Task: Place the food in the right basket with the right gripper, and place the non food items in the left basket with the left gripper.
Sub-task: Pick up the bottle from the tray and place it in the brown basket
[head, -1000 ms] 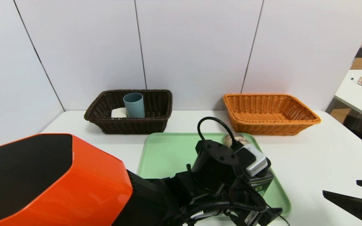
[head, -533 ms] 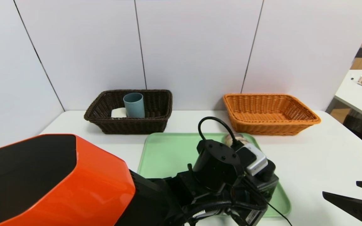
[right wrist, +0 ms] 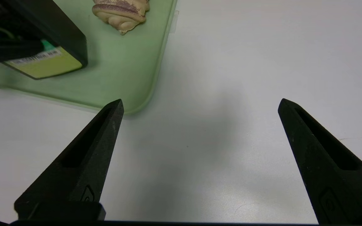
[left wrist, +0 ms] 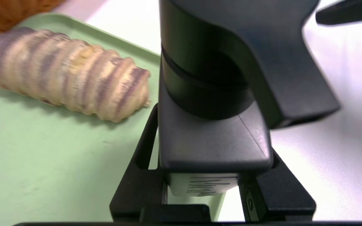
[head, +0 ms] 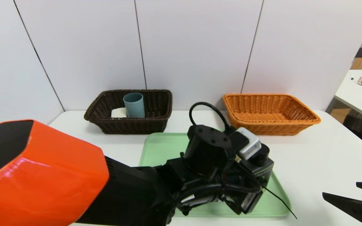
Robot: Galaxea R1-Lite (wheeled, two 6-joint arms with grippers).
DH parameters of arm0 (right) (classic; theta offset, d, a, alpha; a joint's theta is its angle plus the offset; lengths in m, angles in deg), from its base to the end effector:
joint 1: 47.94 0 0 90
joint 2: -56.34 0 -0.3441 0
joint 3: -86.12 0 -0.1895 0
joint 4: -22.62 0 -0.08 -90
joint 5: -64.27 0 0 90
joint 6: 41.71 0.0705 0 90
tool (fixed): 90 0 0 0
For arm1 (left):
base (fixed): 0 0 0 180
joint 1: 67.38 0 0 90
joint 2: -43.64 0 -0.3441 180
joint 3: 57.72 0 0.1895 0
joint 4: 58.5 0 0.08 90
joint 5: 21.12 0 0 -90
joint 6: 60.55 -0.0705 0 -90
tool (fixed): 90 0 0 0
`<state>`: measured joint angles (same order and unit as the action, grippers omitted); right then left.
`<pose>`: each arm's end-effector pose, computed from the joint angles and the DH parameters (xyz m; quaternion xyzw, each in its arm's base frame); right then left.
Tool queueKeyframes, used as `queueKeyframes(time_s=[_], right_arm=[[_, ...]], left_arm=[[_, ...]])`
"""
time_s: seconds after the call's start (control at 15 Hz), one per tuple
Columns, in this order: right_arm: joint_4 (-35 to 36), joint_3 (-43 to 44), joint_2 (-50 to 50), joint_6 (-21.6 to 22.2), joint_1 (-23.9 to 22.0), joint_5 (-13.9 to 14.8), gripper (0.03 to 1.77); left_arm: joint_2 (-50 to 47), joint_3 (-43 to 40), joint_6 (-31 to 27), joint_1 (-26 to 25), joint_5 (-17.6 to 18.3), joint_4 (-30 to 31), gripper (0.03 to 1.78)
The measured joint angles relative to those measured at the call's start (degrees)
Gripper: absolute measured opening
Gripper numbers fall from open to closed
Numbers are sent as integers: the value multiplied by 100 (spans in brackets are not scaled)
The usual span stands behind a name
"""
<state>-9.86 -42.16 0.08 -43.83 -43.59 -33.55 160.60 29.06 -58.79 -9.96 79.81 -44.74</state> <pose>0.1164 0.0185 0.1809 -0.0078 0.3154 0.1064 0.9429 0.2380 -0.3973 0.1693 0.0438 0.1397 -0.5539 0.8196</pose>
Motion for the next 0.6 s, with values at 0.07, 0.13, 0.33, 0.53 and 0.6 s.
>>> queueKeyframes(time_s=[0.07,0.13,0.33,0.53,0.6], right_arm=[[0,-7,0,-2,-4,0,170],[0,-9,-2,0,-4,0,170],[0,-49,1,-2,-6,-7,170],[0,-85,6,-2,-6,-11,170],[-2,-90,9,-2,-6,-9,170]], left_arm=[[-111,80,0,-108,-2,-149,61],[-224,205,-20,-235,-2,-335,61],[-549,756,-155,-775,2,-1039,61],[-756,1302,-224,-1304,2,-1552,61],[-802,1447,-228,-1481,6,-1703,61]])
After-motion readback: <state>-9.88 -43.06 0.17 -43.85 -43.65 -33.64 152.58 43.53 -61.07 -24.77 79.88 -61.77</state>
